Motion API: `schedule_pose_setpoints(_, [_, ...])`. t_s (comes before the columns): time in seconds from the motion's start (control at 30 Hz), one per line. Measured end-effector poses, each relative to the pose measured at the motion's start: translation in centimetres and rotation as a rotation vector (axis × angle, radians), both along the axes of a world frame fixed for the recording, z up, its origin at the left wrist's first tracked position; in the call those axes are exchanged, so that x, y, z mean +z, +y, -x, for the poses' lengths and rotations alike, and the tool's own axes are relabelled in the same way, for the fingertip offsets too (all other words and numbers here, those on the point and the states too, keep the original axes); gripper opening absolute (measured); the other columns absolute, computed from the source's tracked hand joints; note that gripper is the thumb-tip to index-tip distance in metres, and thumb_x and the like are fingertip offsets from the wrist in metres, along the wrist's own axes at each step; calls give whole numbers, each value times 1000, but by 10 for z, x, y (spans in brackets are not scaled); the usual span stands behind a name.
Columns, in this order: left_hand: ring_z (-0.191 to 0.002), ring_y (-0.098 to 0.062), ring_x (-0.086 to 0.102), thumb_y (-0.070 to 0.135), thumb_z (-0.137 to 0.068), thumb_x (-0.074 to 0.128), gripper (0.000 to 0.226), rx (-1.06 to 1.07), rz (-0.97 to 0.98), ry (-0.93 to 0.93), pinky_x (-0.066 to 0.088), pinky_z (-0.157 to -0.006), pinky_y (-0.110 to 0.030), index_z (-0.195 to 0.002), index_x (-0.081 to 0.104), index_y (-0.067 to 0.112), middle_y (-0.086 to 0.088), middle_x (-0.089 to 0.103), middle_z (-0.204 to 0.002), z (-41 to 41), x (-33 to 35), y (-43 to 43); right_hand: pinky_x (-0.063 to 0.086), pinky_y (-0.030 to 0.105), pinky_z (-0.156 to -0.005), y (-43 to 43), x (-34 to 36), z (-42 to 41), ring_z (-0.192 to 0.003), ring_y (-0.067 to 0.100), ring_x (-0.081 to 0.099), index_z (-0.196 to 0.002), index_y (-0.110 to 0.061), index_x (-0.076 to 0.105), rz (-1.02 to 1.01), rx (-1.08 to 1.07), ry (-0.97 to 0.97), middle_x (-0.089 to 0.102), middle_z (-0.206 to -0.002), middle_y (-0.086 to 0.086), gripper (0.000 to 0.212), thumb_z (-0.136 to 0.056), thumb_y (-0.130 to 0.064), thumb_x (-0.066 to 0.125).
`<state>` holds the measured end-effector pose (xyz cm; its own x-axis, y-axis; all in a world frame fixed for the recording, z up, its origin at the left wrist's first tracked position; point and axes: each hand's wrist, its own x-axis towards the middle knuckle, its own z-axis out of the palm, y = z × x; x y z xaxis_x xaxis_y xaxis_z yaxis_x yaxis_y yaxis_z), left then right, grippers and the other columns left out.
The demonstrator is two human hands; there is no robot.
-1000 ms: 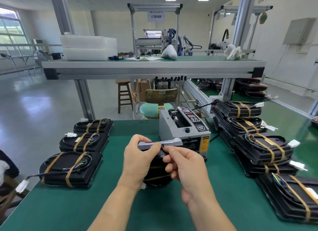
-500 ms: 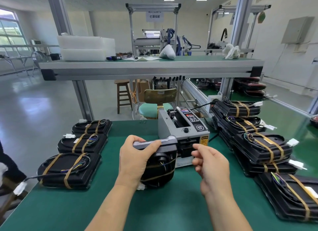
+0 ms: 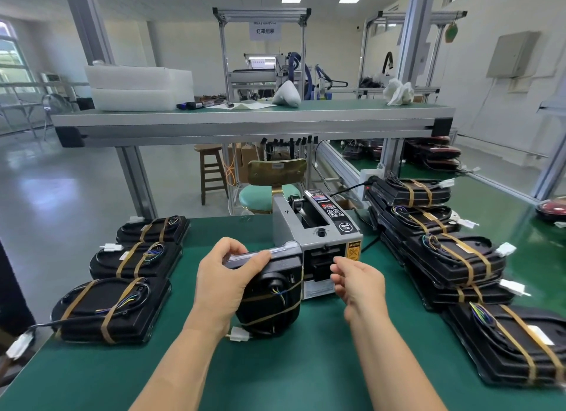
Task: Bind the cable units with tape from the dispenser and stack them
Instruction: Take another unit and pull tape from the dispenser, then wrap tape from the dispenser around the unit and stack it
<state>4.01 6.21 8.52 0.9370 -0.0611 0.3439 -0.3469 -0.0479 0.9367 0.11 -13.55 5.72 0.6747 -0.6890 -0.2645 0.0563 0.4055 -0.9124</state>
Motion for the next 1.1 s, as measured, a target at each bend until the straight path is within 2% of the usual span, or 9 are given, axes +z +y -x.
schedule_pose_setpoints(0.13, [-63, 1, 57, 31, -68, 85, 20, -81, -17, -5, 43, -56, -8, -71, 67, 21, 11, 65, -69, 1, 3, 2, 39, 15, -35, 1, 0, -6, -39, 3, 53, -85, -3, 67, -11, 0, 50, 65, -67, 5, 7, -90, -4, 63])
schedule_pose_setpoints(0.33, [-77, -6, 60, 41, -67, 79, 19, -72, -100, 26, 44, -69, -18, -74, 71, 25, 4, 66, -84, 4, 8, 3, 39, 14, -34, 1, 4, -12, -41, 7, 53, -75, -3, 65, -42, -8, 105, 65, -59, 4, 16, -91, -8, 66])
schedule_pose_setpoints(0.53, [-96, -6, 55, 27, -89, 64, 10, 53, -468, -296, 40, -85, -28, -85, 70, 34, 17, 61, -94, 12, 21, 2, 37, 14, -33, 4, 7, -18, -36, 5, 52, -71, -2, 65, -45, -36, 152, 64, -56, 5, 15, -86, -3, 67])
schedule_pose_setpoints(0.63, [-97, -15, 53, 10, -82, 44, 43, 142, -690, -519, 32, -95, -38, -108, 73, 27, 16, 64, -90, 17, 29, 0, 36, 14, -34, 6, 8, -21, -32, 3, 50, -70, -2, 65, -49, -65, 170, 63, -50, 3, 12, -82, -1, 64])
schedule_pose_setpoints(0.7, [-97, -21, 56, 6, -78, 37, 53, 105, -759, -484, 32, -99, -40, -116, 68, 24, 9, 66, -96, 20, 32, -2, 35, 15, -34, 7, 8, -22, -31, 4, 48, -66, -3, 64, -51, -88, 175, 61, -43, -1, 14, -81, -1, 63])
schedule_pose_setpoints(0.77, [-99, -20, 54, 30, -88, 35, 42, 70, -814, -424, 31, -97, -37, -123, 57, 28, 10, 60, -101, 22, 30, -2, 34, 16, -34, 8, 9, -19, -31, 3, 48, -65, -4, 64, -71, -102, 176, 60, -43, -2, 15, -80, -2, 63])
schedule_pose_setpoints(0.87, [-103, -14, 46, 71, -78, 37, 61, 66, -1033, -408, 25, -98, -34, -128, 41, 36, 16, 48, -105, 19, 22, 3, 36, 15, -35, 14, 13, -10, -34, 2, 49, -64, -6, 63, -141, -114, 125, 60, -45, -3, 16, -80, -3, 66])
schedule_pose_setpoints(0.93, [-98, -13, 48, 65, -70, 51, 51, 62, -954, -388, 29, -96, -35, -112, 48, 35, 19, 51, -99, 16, 21, 8, 36, 14, -34, 26, 21, 2, -36, 2, 49, -67, -8, 64, -198, -66, 20, 61, -46, -4, 16, -82, -4, 70])
schedule_pose_setpoints(1.1, [-86, -6, 60, 51, -62, 72, 37, -19, -299, -109, 45, -79, -23, -90, 54, 35, 14, 64, -87, 24, -3, 14, 35, 14, -33, 61, 52, 40, -40, 4, 50, -76, -6, 70, -289, 191, -239, 65, -59, 2, 9, -85, -8, 71])
